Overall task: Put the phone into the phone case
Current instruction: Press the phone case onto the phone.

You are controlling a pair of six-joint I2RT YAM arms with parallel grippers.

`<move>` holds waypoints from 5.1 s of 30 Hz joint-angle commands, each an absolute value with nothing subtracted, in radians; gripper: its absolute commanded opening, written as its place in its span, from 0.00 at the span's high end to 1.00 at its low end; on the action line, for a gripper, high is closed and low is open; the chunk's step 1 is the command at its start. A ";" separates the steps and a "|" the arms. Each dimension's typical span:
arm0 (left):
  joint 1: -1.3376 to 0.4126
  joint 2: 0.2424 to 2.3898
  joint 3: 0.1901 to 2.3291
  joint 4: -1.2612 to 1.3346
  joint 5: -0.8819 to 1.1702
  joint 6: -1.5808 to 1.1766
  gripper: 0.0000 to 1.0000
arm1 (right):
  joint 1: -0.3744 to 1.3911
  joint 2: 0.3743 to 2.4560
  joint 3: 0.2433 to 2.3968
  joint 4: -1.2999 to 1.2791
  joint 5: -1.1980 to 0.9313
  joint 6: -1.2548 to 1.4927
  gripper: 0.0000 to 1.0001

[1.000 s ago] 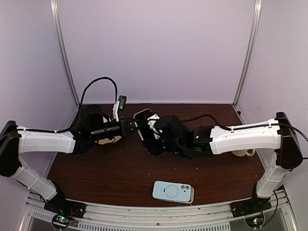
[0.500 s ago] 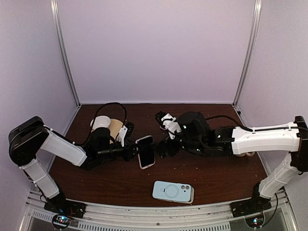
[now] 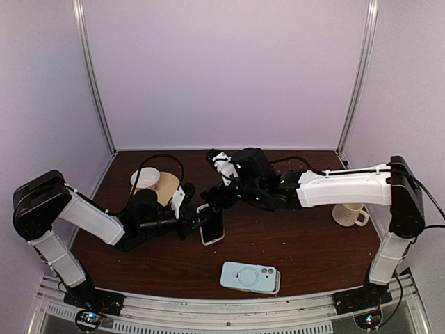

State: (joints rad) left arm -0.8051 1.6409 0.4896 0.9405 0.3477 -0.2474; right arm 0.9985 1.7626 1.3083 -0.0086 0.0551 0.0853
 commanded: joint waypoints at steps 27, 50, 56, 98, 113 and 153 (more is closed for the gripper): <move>-0.828 1.634 0.500 0.962 0.362 -0.178 0.92 | 0.980 1.757 1.231 0.026 -0.029 -0.037 0.01; -0.854 1.328 0.697 0.669 0.614 -0.152 1.00 | 0.866 1.377 1.026 -0.139 -0.632 -0.109 0.04; -0.855 1.295 0.731 0.640 0.687 -0.156 1.00 | 0.891 1.401 1.027 -0.094 -0.632 -0.114 0.11; -0.859 1.294 0.825 0.691 0.750 -0.283 0.79 | 0.927 1.364 1.160 -0.097 -0.691 -0.088 1.00; -0.859 1.253 0.808 0.667 0.676 -0.274 0.73 | 0.927 1.308 1.144 -0.046 -0.658 -0.127 1.00; -0.910 1.225 0.926 0.161 0.537 0.139 1.00 | 0.962 1.462 1.567 -0.628 -0.613 -0.462 0.25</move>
State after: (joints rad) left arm -0.8951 1.2491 0.8757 0.1181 0.5468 0.0990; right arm 0.9516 1.4155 1.5093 -0.5777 -0.5880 -0.4175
